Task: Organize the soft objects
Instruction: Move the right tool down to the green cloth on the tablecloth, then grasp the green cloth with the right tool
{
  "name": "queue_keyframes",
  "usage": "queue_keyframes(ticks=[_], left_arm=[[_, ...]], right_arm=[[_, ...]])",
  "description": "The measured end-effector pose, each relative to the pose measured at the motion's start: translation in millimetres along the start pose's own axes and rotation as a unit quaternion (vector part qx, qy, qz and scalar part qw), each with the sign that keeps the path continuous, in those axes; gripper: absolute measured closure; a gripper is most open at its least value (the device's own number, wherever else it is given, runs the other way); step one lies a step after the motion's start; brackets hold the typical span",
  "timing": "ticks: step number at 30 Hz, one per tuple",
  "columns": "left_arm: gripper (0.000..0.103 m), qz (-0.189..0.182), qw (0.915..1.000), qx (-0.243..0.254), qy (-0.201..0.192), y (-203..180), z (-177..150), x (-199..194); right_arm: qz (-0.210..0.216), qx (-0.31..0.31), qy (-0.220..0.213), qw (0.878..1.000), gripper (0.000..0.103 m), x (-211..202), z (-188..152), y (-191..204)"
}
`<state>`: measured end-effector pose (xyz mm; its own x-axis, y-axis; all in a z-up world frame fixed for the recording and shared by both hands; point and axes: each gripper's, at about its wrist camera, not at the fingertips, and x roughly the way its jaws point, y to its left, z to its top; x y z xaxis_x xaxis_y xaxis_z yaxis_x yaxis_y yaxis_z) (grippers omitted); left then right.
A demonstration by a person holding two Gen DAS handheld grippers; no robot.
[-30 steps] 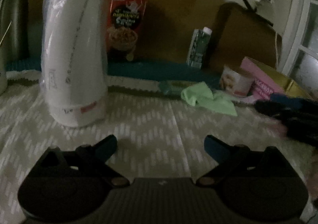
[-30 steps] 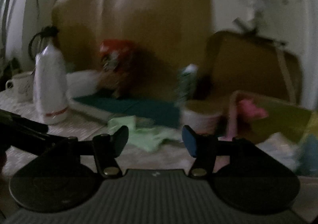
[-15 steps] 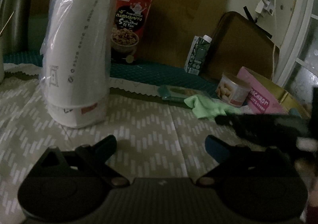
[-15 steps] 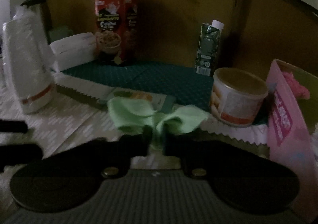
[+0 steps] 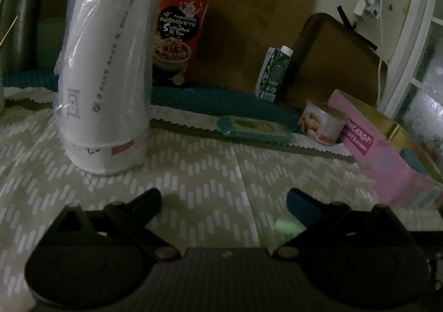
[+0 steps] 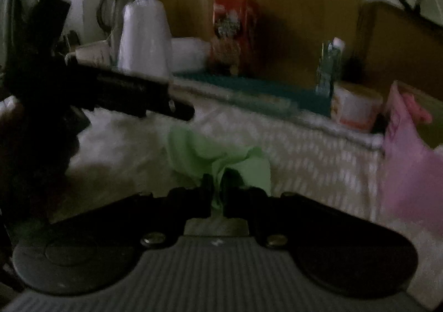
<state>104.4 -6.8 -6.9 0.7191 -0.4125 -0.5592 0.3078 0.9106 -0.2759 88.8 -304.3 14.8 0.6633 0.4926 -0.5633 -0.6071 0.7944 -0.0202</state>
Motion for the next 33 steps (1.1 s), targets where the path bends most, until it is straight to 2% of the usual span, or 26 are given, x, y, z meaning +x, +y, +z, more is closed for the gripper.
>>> queue_keyframes(ticks=[6, 11, 22, 27, 29, 33], left_arm=[[0.001, 0.006, 1.0000, 0.005, 0.003, -3, -1, 0], [0.001, 0.010, 0.9999, 0.009, 0.003, -4, -1, 1], [0.000, 0.016, 0.9997, 0.017, 0.007, -6, -1, 5], [0.000, 0.025, 0.9992, 0.029, 0.011, -9, -1, 7], [0.000, 0.028, 0.9990, 0.032, 0.012, -10, -1, 7], [0.000, 0.030, 0.9990, 0.032, 0.013, -11, -1, 7]], right_arm=[[0.003, -0.005, -0.003, 1.000, 0.085, 1, 1, -1], [0.003, 0.012, -0.018, 1.000, 0.065, -8, -2, -3], [0.001, 0.030, -0.018, 0.999, 0.060, -7, -2, -8], [-0.002, 0.031, -0.013, 0.999, 0.056, -6, -2, -8], [-0.001, 0.031, -0.013, 0.999, 0.050, -6, -2, -7], [0.003, 0.034, -0.014, 0.999, 0.048, -7, -2, -9]])
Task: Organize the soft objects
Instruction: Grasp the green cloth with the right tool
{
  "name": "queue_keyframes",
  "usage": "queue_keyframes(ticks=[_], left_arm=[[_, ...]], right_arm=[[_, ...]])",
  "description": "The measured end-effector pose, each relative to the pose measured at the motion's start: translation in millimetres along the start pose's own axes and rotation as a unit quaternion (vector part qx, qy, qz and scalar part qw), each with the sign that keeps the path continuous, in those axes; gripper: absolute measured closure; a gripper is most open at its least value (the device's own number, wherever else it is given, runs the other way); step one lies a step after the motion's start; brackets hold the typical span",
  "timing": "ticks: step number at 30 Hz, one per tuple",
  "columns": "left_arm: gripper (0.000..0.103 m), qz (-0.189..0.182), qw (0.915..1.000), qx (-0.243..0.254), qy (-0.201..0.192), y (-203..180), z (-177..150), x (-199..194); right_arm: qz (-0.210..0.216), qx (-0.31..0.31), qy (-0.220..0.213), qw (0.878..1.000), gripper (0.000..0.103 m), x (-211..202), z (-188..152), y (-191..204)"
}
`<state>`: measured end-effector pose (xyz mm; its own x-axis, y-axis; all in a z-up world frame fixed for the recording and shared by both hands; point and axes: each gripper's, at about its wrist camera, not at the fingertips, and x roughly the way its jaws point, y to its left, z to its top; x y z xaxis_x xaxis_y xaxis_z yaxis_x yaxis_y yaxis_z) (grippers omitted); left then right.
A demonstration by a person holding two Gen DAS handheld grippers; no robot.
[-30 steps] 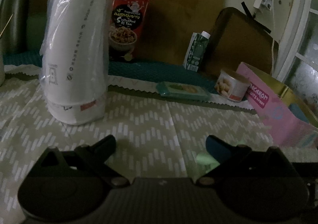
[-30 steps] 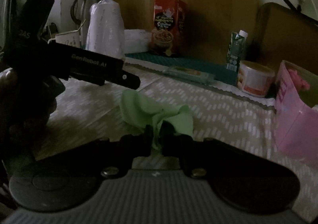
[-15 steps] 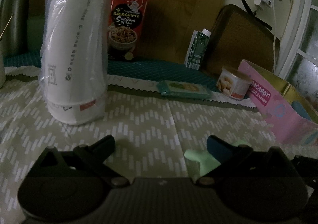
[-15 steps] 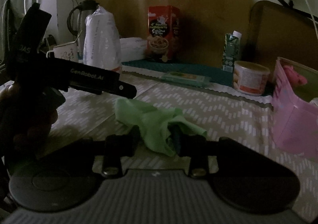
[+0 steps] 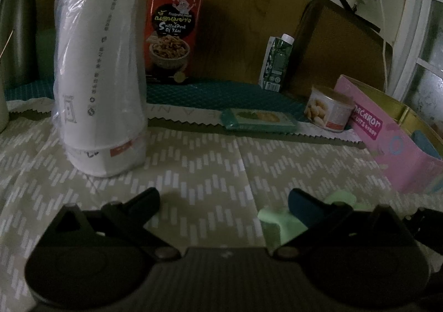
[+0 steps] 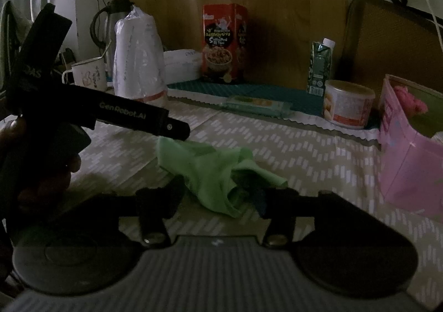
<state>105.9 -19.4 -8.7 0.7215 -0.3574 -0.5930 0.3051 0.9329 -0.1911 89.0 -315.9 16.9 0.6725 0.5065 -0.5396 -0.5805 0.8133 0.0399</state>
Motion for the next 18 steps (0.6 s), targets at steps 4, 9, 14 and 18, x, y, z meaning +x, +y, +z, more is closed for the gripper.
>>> queue_keyframes(ticks=[4, 9, 14, 18], left_arm=[[0.000, 0.012, 0.9999, 0.010, 0.002, -3, -1, 1], [0.000, 0.021, 0.9996, 0.019, 0.004, -6, -1, 2], [0.000, 0.017, 0.9998, 0.014, 0.003, -1, -5, -9], [0.001, -0.025, 0.9994, -0.023, 0.007, 12, -9, -29]], right_arm=[[0.003, 0.003, -0.001, 1.000, 0.044, 0, 0, -2], [0.005, 0.004, -0.005, 1.000, 0.035, -2, -1, -2], [0.008, 0.005, -0.008, 1.000, 0.033, -3, -1, -2], [0.010, 0.000, -0.010, 1.000, 0.033, -4, -1, -2]])
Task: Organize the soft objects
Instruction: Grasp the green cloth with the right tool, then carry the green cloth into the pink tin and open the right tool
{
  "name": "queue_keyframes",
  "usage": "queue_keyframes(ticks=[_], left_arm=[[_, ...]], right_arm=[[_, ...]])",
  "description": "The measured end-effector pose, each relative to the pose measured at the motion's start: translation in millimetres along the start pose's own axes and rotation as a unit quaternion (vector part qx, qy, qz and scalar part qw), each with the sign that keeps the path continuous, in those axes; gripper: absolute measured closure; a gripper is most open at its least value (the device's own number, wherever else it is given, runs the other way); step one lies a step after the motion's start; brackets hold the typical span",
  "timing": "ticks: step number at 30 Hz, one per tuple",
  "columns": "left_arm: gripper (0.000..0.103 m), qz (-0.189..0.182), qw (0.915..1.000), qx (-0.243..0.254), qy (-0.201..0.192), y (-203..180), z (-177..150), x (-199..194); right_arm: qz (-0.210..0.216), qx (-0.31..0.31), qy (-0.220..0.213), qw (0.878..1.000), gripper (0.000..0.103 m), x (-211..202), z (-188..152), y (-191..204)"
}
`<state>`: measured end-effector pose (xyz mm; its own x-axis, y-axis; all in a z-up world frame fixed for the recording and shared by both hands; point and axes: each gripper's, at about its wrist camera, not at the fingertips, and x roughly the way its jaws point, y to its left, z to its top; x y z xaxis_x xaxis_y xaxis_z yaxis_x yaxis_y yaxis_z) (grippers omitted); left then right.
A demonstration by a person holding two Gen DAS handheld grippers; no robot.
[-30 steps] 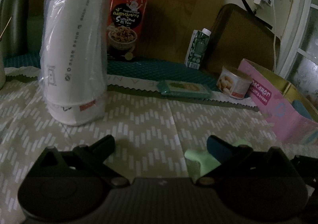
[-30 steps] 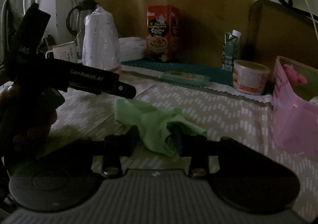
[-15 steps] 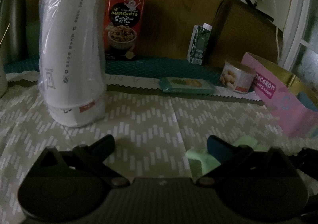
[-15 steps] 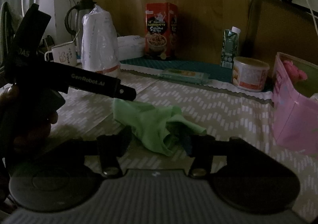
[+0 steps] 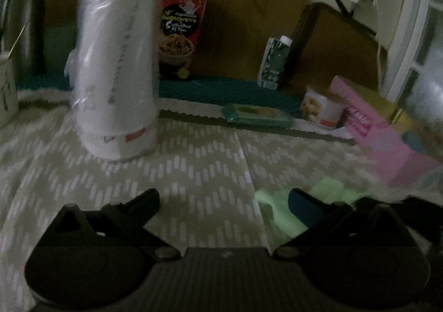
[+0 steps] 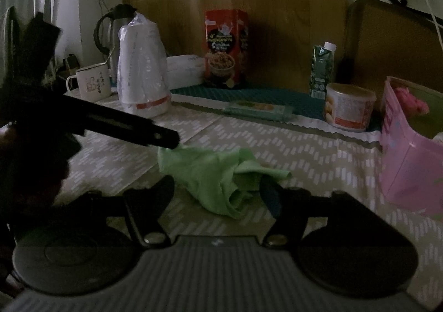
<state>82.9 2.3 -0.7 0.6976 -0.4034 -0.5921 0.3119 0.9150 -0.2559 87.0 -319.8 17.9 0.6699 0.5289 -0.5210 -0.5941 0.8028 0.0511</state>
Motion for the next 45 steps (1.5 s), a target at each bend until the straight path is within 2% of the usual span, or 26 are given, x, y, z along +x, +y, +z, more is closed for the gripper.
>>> queue_keyframes(ticks=[5, 9, 12, 15, 16, 17, 18, 19, 20, 24, 31, 36, 37, 38, 39, 40, 41, 42, 43, 44, 45], left_arm=[[0.005, -0.049, 0.9984, -0.027, -0.004, 1, -2, -23], [0.007, -0.080, 0.9967, -0.008, -0.003, -17, 1, -26], [0.012, -0.095, 0.9954, 0.005, 0.011, -30, 3, -15], [0.039, -0.102, 0.9939, 0.012, 0.040, -40, 3, 7], [0.052, -0.105, 0.9929, 0.009, 0.055, -43, 2, 15], [0.053, -0.105, 0.9931, 0.006, 0.052, -46, 1, 18], [0.055, -0.105, 0.9930, 0.010, 0.053, -50, 0, 19], [0.063, -0.110, 0.9923, 0.013, 0.057, -53, 1, 19], [0.067, -0.116, 0.9915, 0.018, 0.055, -58, 2, 17], [0.067, -0.138, 0.9885, 0.053, 0.033, -83, 16, 5], [0.066, -0.197, 0.9716, 0.132, 0.000, -169, 56, 12], [0.062, -0.223, 0.9585, 0.178, -0.009, -235, 76, 42], [0.057, -0.225, 0.9570, 0.183, -0.009, -246, 80, 50], [0.041, -0.222, 0.9563, 0.190, -0.012, -257, 84, 60], [0.031, -0.210, 0.9571, 0.199, -0.020, -267, 86, 69], [0.017, -0.191, 0.9592, 0.206, -0.030, -275, 88, 79], [0.012, -0.165, 0.9623, 0.213, -0.036, -283, 88, 90], [0.012, -0.148, 0.9642, 0.217, -0.035, -287, 86, 97], [0.012, -0.137, 0.9656, 0.219, -0.030, -288, 85, 103], [0.012, -0.134, 0.9671, 0.215, -0.027, -287, 85, 105], [0.012, -0.141, 0.9674, 0.209, -0.028, -282, 84, 103]], right_arm=[[0.002, -0.006, 0.004, 1.000, 0.033, 1, 0, 2], [-0.002, -0.006, 0.005, 1.000, 0.033, 2, 0, 2], [-0.017, 0.000, 0.005, 1.000, 0.033, 2, 0, 1], [-0.016, 0.006, 0.027, 0.999, 0.034, 10, 2, -2], [-0.014, 0.005, 0.035, 0.999, 0.039, 14, 3, -1], [-0.016, -0.002, 0.033, 0.999, 0.064, 15, 4, 1], [-0.016, -0.011, 0.033, 0.999, 0.076, 15, 4, 4], [-0.013, -0.016, 0.031, 0.999, 0.090, 15, 4, 7], [-0.011, -0.019, 0.028, 0.999, 0.091, 15, 3, 9], [-0.022, 0.002, -0.009, 1.000, 0.091, 2, 2, 2], [-0.123, 0.000, -0.108, 0.987, 0.091, -44, 12, -29], [-0.199, 0.019, -0.133, 0.971, 0.091, -70, 19, -80], [-0.212, 0.027, -0.131, 0.968, 0.091, -74, 21, -92], [-0.223, 0.034, -0.129, 0.966, 0.091, -76, 22, -104], [-0.235, 0.041, -0.124, 0.963, 0.091, -76, 23, -117], [-0.246, 0.051, -0.119, 0.961, 0.091, -74, 25, -131], [-0.255, 0.059, -0.109, 0.959, 0.086, -66, 28, -145], [-0.264, 0.067, -0.089, 0.958, 0.086, -57, 31, -161], [-0.274, 0.072, -0.069, 0.956, 0.081, -49, 31, -173], [-0.287, 0.079, -0.053, 0.953, 0.068, -42, 30, -182], [-0.296, 0.090, -0.041, 0.950, 0.063, -38, 28, -191]])
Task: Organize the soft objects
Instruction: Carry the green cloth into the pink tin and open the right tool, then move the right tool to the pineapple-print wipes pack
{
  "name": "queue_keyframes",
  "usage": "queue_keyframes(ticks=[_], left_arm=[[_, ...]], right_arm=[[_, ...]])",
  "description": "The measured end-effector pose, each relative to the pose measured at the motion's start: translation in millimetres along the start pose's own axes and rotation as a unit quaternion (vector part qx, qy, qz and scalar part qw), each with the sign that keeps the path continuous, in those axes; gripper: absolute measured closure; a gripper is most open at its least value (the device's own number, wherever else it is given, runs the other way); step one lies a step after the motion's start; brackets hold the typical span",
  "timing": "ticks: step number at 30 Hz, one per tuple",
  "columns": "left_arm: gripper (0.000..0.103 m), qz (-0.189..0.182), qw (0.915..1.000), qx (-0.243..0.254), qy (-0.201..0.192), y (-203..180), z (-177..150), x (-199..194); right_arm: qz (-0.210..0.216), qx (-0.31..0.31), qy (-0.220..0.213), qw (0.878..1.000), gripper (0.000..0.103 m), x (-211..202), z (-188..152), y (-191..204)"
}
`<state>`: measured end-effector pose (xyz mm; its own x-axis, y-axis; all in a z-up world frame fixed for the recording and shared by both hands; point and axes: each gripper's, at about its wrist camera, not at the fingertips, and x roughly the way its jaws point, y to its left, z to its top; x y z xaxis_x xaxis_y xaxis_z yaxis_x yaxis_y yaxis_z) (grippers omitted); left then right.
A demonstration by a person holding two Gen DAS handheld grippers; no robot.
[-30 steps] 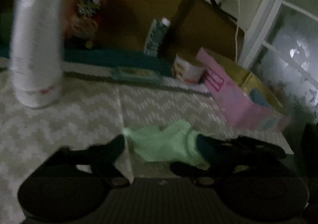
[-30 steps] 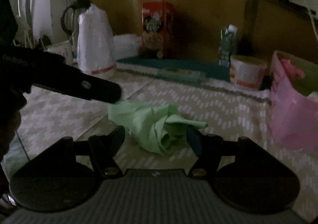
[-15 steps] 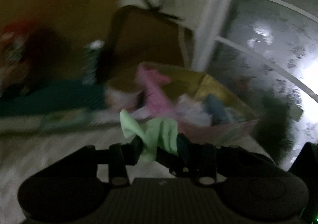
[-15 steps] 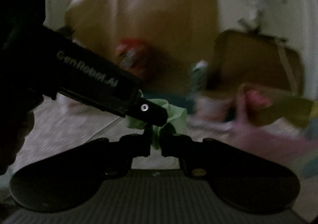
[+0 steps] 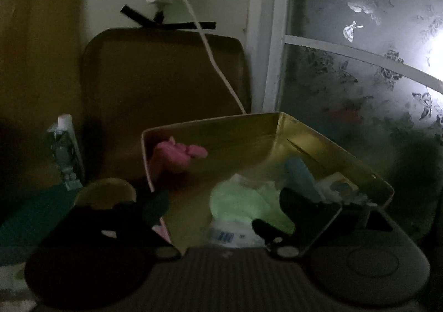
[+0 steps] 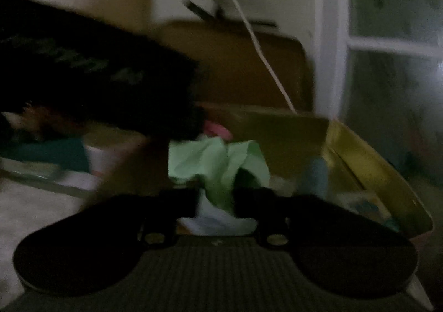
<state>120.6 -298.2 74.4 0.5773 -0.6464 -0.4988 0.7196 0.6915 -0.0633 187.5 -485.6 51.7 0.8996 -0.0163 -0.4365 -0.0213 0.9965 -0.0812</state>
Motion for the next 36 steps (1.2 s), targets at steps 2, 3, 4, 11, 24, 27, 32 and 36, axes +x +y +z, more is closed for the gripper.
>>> queue_keyframes(ticks=[2, 3, 4, 11, 24, 27, 32, 36], left_arm=[[0.010, -0.003, 0.9999, -0.001, -0.015, 6, -7, -12], [0.010, 0.002, 0.9998, 0.000, -0.020, 9, -9, -17], [0.010, 0.005, 0.9996, -0.002, -0.026, 13, -13, -24], [0.009, 0.029, 0.9984, -0.037, -0.031, 67, -61, -79], [0.009, 0.185, 0.9739, -0.132, 0.014, 178, -152, -139], [0.009, 0.177, 0.9702, -0.165, 0.004, 192, -157, -146], [0.009, 0.177, 0.9656, -0.190, -0.012, 200, -161, -151], [0.006, 0.169, 0.9645, -0.202, -0.023, 203, -164, -154]], right_arm=[[0.009, 0.022, -0.003, 1.000, 0.060, -3, -6, -10], [0.015, 0.032, -0.010, 0.999, 0.059, -6, -8, -11], [0.015, 0.037, -0.016, 0.999, 0.059, -9, -10, -11], [0.003, 0.045, -0.063, 0.997, 0.059, -35, -23, 5], [0.179, -0.018, -0.040, 0.983, 0.059, -41, -6, 110], [0.216, -0.063, -0.014, 0.974, 0.055, -20, -4, 143], [0.243, -0.125, 0.022, 0.962, 0.033, 35, 14, 189], [0.249, -0.194, 0.063, 0.947, 0.024, 76, 20, 221]])
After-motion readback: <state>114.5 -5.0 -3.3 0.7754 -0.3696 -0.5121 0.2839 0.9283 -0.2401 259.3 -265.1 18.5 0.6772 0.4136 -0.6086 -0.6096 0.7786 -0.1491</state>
